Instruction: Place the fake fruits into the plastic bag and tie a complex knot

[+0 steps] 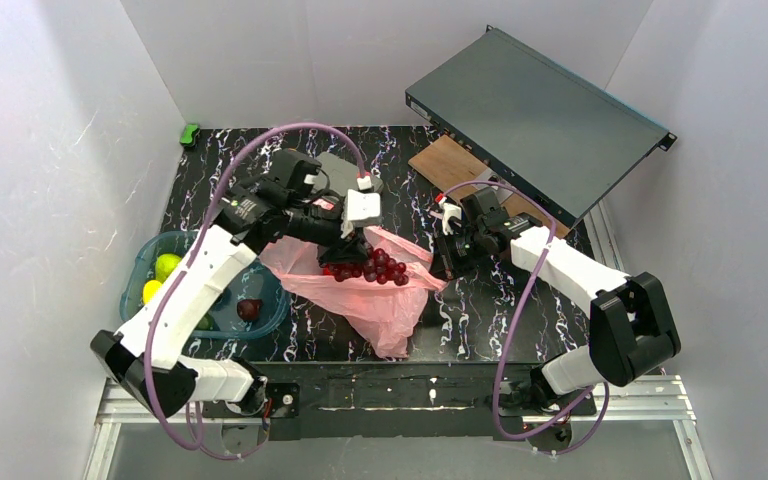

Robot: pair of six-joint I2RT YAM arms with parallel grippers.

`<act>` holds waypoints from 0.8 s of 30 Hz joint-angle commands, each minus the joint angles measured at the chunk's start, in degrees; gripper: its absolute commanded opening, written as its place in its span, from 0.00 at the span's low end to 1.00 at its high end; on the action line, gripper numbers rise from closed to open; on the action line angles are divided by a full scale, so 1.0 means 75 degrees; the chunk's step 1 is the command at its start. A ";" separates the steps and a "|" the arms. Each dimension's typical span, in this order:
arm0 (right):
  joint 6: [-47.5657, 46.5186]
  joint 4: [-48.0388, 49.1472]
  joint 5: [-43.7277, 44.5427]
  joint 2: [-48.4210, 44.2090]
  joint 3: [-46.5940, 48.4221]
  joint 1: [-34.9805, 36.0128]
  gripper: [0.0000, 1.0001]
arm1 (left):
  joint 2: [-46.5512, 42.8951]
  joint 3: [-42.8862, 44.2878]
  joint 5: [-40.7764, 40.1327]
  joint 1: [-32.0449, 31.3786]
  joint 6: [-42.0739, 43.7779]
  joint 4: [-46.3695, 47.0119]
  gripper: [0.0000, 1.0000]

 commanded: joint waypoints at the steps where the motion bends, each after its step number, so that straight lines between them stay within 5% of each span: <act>1: -0.0127 -0.0035 -0.0206 -0.0305 0.0158 -0.0034 0.01 | -0.0145 -0.0569 -0.1693 0.0088 0.1083 0.0481 0.00; 10: -0.0158 -0.0002 -0.0253 -0.0288 0.0120 -0.0033 0.01 | 0.0057 -0.1825 -0.2372 0.0841 0.2795 0.0552 0.00; 16: -0.0115 0.0037 -0.0325 -0.0209 0.0143 -0.0036 0.01 | 0.0345 -0.2418 -0.2327 0.0786 0.2896 0.1127 0.00; 18: -0.0114 0.0026 -0.0320 -0.0189 0.0163 -0.0036 0.01 | 0.0703 -0.2289 -0.2292 0.0729 0.2799 0.1132 0.11; 22: -0.0152 0.0019 -0.0264 -0.0224 0.0140 -0.0036 0.01 | 0.0968 -0.1927 -0.2331 0.0541 0.2524 0.1077 0.54; 24: -0.0173 0.0043 -0.0232 -0.0219 0.0104 -0.0033 0.01 | 0.0971 -0.1614 -0.2195 0.0537 0.2283 0.0934 0.66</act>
